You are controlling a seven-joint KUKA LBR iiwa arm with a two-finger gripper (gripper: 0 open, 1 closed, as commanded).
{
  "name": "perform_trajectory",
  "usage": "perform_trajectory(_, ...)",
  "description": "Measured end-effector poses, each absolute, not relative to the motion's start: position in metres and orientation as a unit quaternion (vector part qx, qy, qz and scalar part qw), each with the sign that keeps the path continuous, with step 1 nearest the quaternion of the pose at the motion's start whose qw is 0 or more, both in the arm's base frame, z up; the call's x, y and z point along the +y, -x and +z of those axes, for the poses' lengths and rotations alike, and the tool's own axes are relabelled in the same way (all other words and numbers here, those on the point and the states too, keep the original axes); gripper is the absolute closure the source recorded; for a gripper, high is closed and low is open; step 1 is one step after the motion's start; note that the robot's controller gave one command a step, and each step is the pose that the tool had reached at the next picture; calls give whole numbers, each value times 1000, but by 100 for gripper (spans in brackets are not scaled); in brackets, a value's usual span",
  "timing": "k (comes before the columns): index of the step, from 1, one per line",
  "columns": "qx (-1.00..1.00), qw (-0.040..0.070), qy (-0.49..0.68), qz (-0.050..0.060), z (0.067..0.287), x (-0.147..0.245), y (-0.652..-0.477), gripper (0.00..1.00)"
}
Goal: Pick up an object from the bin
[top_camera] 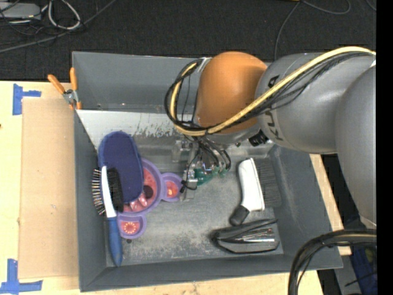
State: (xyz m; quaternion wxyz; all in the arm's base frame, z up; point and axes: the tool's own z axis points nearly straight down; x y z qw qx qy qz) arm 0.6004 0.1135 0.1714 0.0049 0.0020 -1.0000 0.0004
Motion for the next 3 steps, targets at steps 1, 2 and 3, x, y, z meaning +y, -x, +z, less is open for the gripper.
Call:
perform_trajectory(1,-1000,1,0,0,176,113,-602,0)
perform_trajectory(2,-985,0,-171,0,106,134,-599,0)
perform_trajectory(3,-969,3,-249,0,89,139,-598,0)
